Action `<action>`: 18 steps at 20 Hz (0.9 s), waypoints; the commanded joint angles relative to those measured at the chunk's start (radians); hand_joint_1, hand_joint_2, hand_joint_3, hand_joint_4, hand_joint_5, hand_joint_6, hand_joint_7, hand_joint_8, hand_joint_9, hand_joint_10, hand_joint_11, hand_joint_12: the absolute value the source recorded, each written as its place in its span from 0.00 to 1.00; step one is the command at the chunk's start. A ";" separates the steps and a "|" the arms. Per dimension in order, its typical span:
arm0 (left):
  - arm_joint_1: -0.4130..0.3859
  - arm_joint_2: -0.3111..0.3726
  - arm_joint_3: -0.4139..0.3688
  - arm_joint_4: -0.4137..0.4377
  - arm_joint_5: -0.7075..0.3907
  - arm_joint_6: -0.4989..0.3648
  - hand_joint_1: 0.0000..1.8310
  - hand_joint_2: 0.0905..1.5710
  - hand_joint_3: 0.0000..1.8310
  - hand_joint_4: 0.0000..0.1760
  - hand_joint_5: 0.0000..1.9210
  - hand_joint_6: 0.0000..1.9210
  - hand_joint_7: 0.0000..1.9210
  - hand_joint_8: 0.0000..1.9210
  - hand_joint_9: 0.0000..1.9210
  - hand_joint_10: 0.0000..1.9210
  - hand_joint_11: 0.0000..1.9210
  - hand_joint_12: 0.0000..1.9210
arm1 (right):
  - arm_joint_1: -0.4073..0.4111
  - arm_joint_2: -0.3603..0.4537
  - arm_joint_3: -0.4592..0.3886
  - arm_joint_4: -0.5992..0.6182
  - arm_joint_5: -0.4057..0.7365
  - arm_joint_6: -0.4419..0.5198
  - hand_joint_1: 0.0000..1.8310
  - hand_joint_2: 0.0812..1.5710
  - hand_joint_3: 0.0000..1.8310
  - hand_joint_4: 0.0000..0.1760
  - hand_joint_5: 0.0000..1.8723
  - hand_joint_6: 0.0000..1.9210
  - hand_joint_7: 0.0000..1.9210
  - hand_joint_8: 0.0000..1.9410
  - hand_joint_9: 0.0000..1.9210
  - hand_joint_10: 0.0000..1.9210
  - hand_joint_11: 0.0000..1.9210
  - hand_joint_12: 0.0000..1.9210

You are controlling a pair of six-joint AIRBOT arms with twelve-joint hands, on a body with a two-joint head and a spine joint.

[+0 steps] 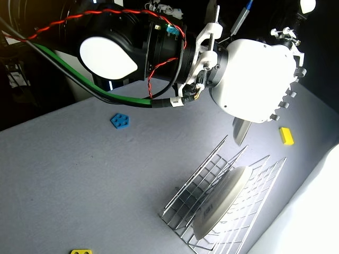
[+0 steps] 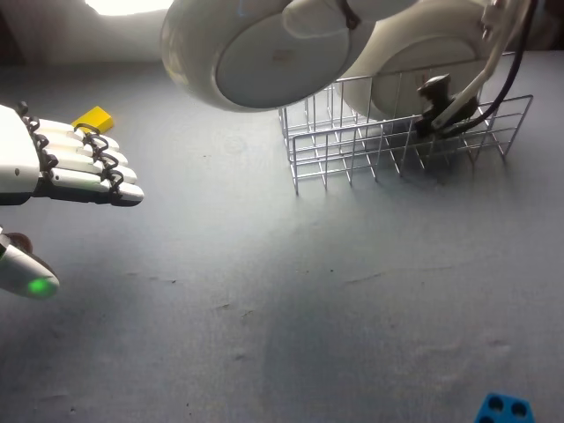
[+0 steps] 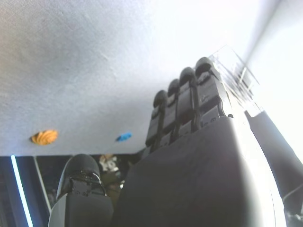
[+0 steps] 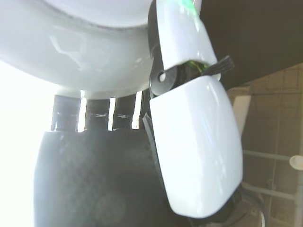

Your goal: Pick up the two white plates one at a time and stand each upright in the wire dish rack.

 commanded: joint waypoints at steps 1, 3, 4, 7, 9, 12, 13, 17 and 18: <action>-0.014 0.007 0.004 -0.063 -0.022 -0.004 0.00 0.67 0.00 0.00 0.02 0.00 0.02 0.01 0.01 0.00 0.00 0.00 | 0.006 0.008 0.007 0.025 0.164 0.022 0.75 0.70 0.00 0.00 0.50 0.59 0.52 0.45 0.46 0.59 0.48 0.50; -0.016 0.007 0.005 -0.063 -0.022 -0.004 0.00 0.67 0.00 0.00 0.05 0.00 0.05 0.00 0.04 0.00 0.02 0.02 | -0.008 0.004 0.033 0.025 0.133 0.036 0.75 0.69 0.00 0.00 0.50 0.58 0.53 0.44 0.47 0.59 0.48 0.50; -0.017 0.006 0.006 -0.063 -0.022 -0.004 0.00 0.68 0.00 0.00 0.04 0.00 0.05 0.00 0.04 0.00 0.01 0.02 | -0.012 0.004 0.043 0.025 0.127 0.046 0.75 0.69 0.00 0.00 0.50 0.58 0.52 0.44 0.47 0.59 0.47 0.50; -0.017 0.006 0.006 -0.063 -0.022 -0.004 0.00 0.68 0.00 0.00 0.03 0.00 0.03 0.00 0.02 0.00 0.00 0.00 | -0.008 0.005 0.053 0.025 0.114 0.069 0.75 0.70 0.00 0.00 0.49 0.60 0.51 0.46 0.45 0.61 0.46 0.52; -0.017 0.006 0.009 -0.063 -0.022 -0.004 0.00 0.67 0.00 0.00 0.03 0.00 0.03 0.00 0.02 0.00 0.00 0.00 | -0.011 0.005 0.054 0.025 0.108 0.069 0.75 0.70 0.00 0.00 0.50 0.59 0.53 0.44 0.45 0.60 0.46 0.52; -0.017 0.004 0.014 -0.063 -0.022 -0.004 0.00 0.67 0.00 0.00 0.03 0.00 0.03 0.00 0.02 0.00 0.00 0.00 | -0.017 0.004 0.062 0.025 0.100 0.069 0.75 0.69 0.00 0.00 0.49 0.58 0.53 0.44 0.47 0.59 0.47 0.51; -0.017 0.004 0.014 -0.063 -0.022 -0.004 0.00 0.67 0.00 0.00 0.03 0.00 0.03 0.00 0.02 0.00 0.00 0.00 | -0.017 0.004 0.069 0.025 0.099 0.068 0.75 0.69 0.00 0.00 0.50 0.57 0.53 0.45 0.47 0.59 0.47 0.51; -0.015 0.004 0.014 -0.063 -0.022 -0.004 0.00 0.68 0.00 0.00 0.03 0.00 0.02 0.00 0.01 0.00 0.00 0.00 | -0.024 -0.008 0.097 0.003 0.078 0.061 0.75 0.69 0.00 0.00 0.50 0.57 0.53 0.44 0.47 0.57 0.48 0.50; -0.015 0.004 0.014 -0.063 -0.022 -0.004 0.00 0.68 0.00 0.00 0.03 0.00 0.03 0.00 0.02 0.00 0.01 0.00 | -0.028 -0.014 0.107 -0.008 0.062 0.060 0.75 0.70 0.00 0.00 0.49 0.59 0.52 0.46 0.46 0.59 0.47 0.50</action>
